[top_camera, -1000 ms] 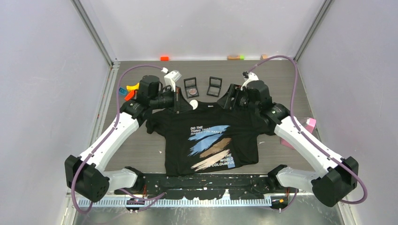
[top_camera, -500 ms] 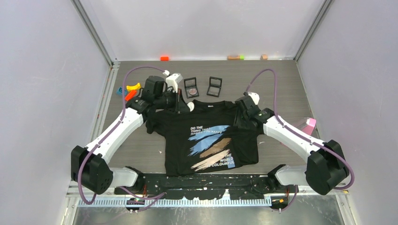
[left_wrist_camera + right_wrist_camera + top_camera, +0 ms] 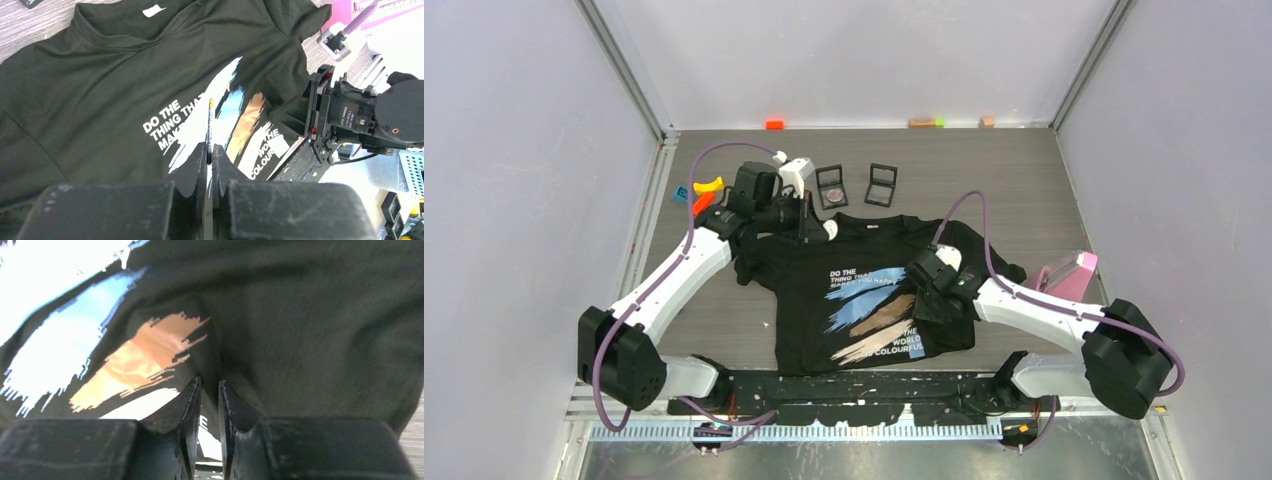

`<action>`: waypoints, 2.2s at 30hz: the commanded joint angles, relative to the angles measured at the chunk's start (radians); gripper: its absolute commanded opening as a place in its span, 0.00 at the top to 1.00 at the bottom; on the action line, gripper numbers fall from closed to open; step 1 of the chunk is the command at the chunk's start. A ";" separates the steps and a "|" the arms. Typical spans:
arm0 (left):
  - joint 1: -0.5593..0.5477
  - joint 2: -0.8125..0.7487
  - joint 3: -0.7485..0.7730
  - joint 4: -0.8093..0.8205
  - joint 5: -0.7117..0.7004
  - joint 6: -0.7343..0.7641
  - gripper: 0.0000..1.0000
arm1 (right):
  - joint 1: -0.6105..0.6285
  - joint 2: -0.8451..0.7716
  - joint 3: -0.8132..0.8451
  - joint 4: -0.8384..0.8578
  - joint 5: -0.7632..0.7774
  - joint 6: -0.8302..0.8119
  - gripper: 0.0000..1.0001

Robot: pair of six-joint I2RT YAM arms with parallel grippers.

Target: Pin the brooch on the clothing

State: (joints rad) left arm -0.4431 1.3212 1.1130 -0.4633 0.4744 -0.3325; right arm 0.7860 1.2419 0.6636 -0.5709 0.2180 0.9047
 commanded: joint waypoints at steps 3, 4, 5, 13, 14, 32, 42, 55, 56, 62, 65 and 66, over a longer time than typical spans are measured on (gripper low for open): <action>0.003 -0.001 0.051 -0.006 0.007 0.018 1.00 | 0.089 -0.006 -0.035 -0.036 -0.012 0.158 0.86; 0.003 -0.002 0.051 -0.007 0.007 0.018 1.00 | 0.099 -0.009 -0.039 -0.043 -0.009 0.171 0.87; 0.003 -0.004 0.052 -0.008 0.006 0.019 1.00 | 0.120 -0.009 -0.045 -0.056 -0.005 0.197 0.90; 0.003 -0.015 0.056 -0.015 0.002 0.024 1.00 | 0.234 -0.034 -0.076 -0.136 0.025 0.330 0.94; 0.003 -0.016 0.056 -0.015 0.002 0.024 1.00 | 0.246 -0.038 -0.081 -0.138 0.024 0.345 0.94; 0.003 -0.041 0.059 -0.020 -0.012 0.033 1.00 | -0.026 -0.037 0.184 -0.169 0.190 -0.019 0.40; 0.003 -0.037 0.055 -0.017 -0.023 0.034 1.00 | -0.290 0.279 0.330 0.066 0.047 -0.303 0.54; 0.001 -0.026 0.053 -0.018 -0.022 0.027 1.00 | -0.287 0.444 0.391 0.226 -0.189 -0.365 0.57; 0.001 -0.023 0.052 -0.015 -0.022 0.023 1.00 | -0.285 0.447 0.394 0.236 -0.201 -0.369 0.58; -0.014 0.006 0.048 -0.004 -0.024 -0.016 1.00 | -0.265 0.462 0.379 0.270 -0.254 -0.388 0.58; -0.034 0.010 0.043 0.020 -0.051 -0.058 1.00 | -0.262 0.478 0.374 0.274 -0.261 -0.392 0.60; -0.043 0.012 0.033 0.035 -0.062 -0.076 1.00 | -0.261 0.484 0.371 0.278 -0.263 -0.392 0.61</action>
State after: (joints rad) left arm -0.4583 1.3270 1.1278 -0.4877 0.4465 -0.3443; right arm 0.5167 1.7069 1.0210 -0.3462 -0.0147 0.5335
